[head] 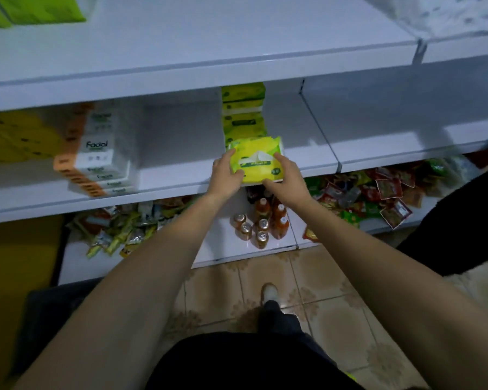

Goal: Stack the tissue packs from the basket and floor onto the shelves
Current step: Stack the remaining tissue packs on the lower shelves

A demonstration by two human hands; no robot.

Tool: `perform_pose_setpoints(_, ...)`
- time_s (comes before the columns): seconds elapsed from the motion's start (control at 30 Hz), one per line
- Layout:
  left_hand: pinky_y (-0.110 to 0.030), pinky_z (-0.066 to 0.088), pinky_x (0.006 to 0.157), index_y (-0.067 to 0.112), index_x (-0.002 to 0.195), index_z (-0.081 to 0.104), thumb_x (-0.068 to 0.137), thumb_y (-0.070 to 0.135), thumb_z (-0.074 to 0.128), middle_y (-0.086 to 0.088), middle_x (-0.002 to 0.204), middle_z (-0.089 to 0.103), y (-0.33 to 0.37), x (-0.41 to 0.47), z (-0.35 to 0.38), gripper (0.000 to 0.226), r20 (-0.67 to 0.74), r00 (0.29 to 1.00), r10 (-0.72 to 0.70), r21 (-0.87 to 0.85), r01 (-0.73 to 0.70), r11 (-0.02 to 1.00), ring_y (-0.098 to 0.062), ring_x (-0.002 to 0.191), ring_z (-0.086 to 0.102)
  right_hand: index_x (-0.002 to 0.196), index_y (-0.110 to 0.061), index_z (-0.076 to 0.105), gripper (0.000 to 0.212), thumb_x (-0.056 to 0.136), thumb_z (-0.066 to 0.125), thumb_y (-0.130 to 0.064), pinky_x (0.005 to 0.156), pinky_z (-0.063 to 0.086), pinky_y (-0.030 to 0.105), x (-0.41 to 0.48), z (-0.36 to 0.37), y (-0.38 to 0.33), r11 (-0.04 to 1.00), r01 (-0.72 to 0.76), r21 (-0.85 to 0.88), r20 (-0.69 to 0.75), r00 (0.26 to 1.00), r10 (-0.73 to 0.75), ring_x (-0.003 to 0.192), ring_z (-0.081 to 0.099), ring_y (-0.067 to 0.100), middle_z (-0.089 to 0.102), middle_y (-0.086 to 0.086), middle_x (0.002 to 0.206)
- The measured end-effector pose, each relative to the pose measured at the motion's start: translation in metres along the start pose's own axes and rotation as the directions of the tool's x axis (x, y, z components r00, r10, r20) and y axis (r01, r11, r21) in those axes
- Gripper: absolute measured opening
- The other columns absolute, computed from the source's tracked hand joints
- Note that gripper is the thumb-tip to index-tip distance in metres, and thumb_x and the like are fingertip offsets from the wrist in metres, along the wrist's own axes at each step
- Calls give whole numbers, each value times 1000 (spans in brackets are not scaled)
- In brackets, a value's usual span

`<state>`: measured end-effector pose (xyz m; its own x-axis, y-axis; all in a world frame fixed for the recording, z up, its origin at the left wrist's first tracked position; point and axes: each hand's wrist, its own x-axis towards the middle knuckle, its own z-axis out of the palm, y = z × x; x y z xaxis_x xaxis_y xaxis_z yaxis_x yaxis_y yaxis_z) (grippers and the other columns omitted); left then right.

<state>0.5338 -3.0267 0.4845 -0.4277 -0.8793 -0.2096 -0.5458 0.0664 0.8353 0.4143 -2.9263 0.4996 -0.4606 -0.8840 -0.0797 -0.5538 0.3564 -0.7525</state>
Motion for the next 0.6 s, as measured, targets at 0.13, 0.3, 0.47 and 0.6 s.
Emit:
perform_pose_setpoints(0.13,-45,43,100,5,137,41,81,4,52,-27,126,49,12,49,5,58,-61,998,-27,-26,26,999,-40,115,50,143,-8,29,64,87,59,-13,88,25,9,59,-6,6,999,-11,47,31,999,10,122,42,25,30,17,137)
perform_pose_setpoints(0.3,-31,42,93,1,128,51,77,11,48,-26,118,55,20,92,2,52,-160,986,-51,36,57,998,-40,112,51,139,-6,35,59,85,58,-9,92,28,15,123,-3,4,999,36,32,51,998,-38,122,40,26,35,20,134)
perform_pose_setpoints(0.47,-23,27,96,-1,135,42,89,6,39,-23,133,49,24,121,2,46,-158,987,-8,228,45,973,-37,122,44,139,-8,38,55,87,56,-6,93,30,17,158,7,4,999,24,25,45,999,-25,120,43,29,35,21,135)
perform_pose_setpoints(0.6,-31,37,96,0,133,43,89,1,39,-24,127,52,24,136,0,44,-96,992,-81,213,99,972,-37,118,47,138,-5,39,53,88,55,-6,97,29,21,170,16,9,999,39,-9,28,999,-39,124,40,31,38,21,134)
